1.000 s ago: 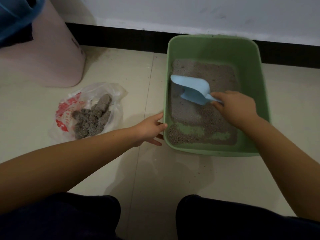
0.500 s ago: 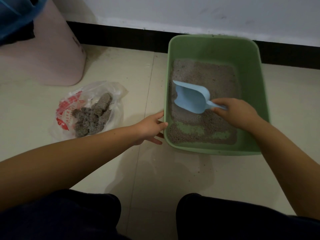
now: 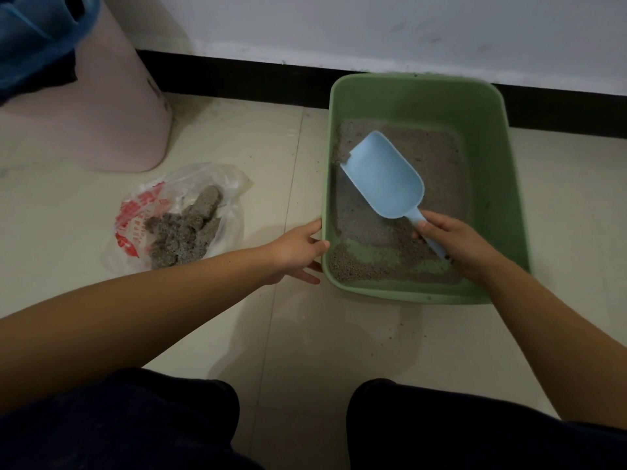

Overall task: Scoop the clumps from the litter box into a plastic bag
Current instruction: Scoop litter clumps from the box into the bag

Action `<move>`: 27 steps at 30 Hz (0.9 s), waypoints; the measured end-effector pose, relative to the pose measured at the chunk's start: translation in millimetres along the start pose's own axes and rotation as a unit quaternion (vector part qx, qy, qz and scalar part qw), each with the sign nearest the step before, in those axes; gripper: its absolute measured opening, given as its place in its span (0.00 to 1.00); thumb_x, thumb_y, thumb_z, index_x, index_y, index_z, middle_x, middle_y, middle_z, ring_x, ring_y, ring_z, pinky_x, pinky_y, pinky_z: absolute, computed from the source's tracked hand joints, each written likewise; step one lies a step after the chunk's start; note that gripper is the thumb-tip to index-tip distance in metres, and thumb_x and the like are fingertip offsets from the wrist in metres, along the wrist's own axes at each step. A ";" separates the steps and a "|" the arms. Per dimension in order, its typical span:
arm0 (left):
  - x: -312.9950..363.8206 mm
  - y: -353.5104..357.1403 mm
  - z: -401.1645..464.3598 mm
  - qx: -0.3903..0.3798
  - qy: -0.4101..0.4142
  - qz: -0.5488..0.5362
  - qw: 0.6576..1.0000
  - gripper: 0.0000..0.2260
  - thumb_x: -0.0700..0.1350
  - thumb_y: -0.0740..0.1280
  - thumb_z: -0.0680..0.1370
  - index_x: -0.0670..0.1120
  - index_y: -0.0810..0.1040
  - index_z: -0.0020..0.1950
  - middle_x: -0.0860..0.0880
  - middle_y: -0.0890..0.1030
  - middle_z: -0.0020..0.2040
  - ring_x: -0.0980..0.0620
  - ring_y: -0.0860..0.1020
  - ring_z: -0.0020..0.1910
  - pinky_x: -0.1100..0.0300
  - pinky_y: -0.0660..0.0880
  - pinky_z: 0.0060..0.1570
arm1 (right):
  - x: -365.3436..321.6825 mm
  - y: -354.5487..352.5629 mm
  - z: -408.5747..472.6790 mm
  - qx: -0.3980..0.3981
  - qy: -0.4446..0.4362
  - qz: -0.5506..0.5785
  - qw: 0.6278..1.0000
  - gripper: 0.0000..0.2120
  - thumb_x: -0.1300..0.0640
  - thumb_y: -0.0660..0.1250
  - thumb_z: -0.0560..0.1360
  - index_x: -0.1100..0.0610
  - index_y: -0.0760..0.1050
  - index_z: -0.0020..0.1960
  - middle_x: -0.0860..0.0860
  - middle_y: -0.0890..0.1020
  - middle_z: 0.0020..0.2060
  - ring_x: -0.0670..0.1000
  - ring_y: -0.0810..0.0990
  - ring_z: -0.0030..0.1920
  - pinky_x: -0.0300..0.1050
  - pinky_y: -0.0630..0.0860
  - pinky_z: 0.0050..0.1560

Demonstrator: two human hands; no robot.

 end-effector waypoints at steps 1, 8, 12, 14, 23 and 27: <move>0.4 0.2 -0.2 0.001 0.000 0.000 1.000 0.23 0.43 0.56 0.82 0.58 0.56 0.75 0.44 0.70 0.69 0.41 0.78 0.56 0.50 0.80 0.49 | 7.1 6.9 2.9 -0.011 0.016 0.035 0.999 0.18 0.58 0.59 0.80 0.56 0.69 0.69 0.49 0.78 0.42 0.44 0.75 0.41 0.35 0.71 0.44; -0.8 0.1 1.0 0.005 0.002 -0.003 1.000 0.23 0.43 0.56 0.82 0.57 0.56 0.76 0.44 0.68 0.70 0.40 0.77 0.57 0.50 0.80 0.48 | 4.6 16.6 16.4 -0.021 0.004 0.121 0.992 0.18 0.60 0.59 0.79 0.57 0.68 0.69 0.51 0.79 0.46 0.46 0.76 0.45 0.37 0.73 0.50; -0.1 1.4 3.4 0.000 0.012 -0.017 1.000 0.22 0.42 0.56 0.82 0.57 0.59 0.75 0.43 0.71 0.68 0.40 0.77 0.57 0.49 0.80 0.47 | 9.3 4.7 13.0 -0.019 0.007 0.110 0.994 0.18 0.60 0.59 0.79 0.57 0.68 0.69 0.51 0.79 0.45 0.47 0.75 0.45 0.40 0.72 0.51; -0.6 1.7 5.4 -0.001 0.014 -0.022 1.000 0.21 0.42 0.56 0.82 0.57 0.60 0.74 0.43 0.71 0.67 0.40 0.78 0.57 0.50 0.80 0.47 | 10.4 2.8 10.0 -0.020 0.011 0.111 0.994 0.18 0.60 0.59 0.79 0.56 0.68 0.69 0.51 0.79 0.44 0.47 0.75 0.44 0.38 0.72 0.49; 1.3 1.4 2.4 0.001 0.019 -0.022 1.000 0.20 0.43 0.56 0.82 0.53 0.60 0.74 0.43 0.72 0.67 0.40 0.78 0.56 0.51 0.80 0.48 | -23.2 -4.6 -16.6 -0.038 0.024 0.082 0.996 0.15 0.58 0.58 0.80 0.53 0.70 0.65 0.50 0.78 0.41 0.46 0.73 0.38 0.33 0.73 0.32; -1.7 -25.2 -12.4 0.032 0.037 0.026 0.998 0.14 0.44 0.56 0.82 0.45 0.70 0.66 0.42 0.79 0.55 0.45 0.80 0.45 0.57 0.78 0.41 | -55.4 10.8 -21.3 -0.073 0.011 0.046 0.996 0.17 0.56 0.60 0.78 0.56 0.70 0.66 0.50 0.77 0.39 0.46 0.73 0.36 0.34 0.73 0.32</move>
Point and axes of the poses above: each hand's wrist, its own z-axis towards the middle knuckle, its own y-axis out of the palm, x = y × z, the point moved 10 cm from there along z, towards the middle knuckle
